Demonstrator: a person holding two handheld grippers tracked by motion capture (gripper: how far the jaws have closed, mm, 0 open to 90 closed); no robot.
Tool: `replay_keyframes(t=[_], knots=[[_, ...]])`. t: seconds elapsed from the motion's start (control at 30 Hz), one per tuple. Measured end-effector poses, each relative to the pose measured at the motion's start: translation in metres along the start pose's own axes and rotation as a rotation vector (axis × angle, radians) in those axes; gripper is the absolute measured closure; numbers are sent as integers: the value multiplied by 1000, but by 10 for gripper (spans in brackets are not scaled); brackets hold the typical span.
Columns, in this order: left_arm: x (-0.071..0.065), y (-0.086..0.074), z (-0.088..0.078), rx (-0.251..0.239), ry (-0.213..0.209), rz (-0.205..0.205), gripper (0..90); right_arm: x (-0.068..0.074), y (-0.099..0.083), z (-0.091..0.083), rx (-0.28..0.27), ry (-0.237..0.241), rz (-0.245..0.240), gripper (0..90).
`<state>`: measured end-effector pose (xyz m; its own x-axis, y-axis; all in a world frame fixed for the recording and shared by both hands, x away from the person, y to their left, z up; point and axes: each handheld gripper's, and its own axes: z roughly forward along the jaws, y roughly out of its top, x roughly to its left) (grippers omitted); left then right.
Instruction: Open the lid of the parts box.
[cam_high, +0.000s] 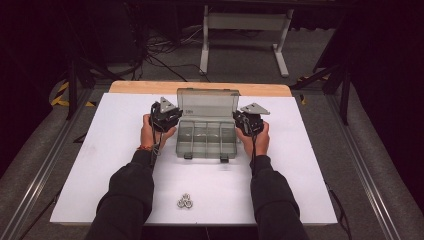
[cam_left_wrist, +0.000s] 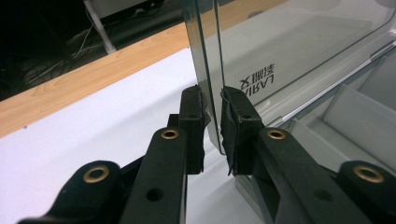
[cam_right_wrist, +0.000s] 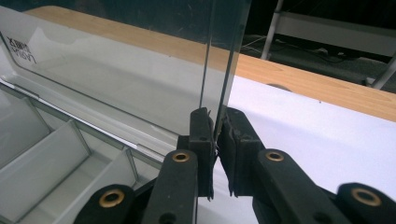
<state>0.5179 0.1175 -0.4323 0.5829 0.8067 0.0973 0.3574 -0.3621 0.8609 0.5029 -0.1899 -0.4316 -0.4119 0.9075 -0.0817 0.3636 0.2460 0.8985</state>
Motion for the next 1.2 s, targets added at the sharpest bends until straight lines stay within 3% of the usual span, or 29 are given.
replay_keyframes(t=[0.13, 0.3, 0.57, 1.2], knots=[[0, -1, 2, 11, 3, 1, 791, 0, -2, 2, 7, 0, 3, 829], [-1, -4, 7, 37, 15, 0, 793, 1, -2, 6, 31, -13, -31, 828], [-2, -6, 11, 57, 17, 13, 790, 1, -5, 8, 51, -13, -28, 828], [-4, -8, 15, 56, 46, -1, 746, 1, -9, 12, 60, -10, -11, 807]])
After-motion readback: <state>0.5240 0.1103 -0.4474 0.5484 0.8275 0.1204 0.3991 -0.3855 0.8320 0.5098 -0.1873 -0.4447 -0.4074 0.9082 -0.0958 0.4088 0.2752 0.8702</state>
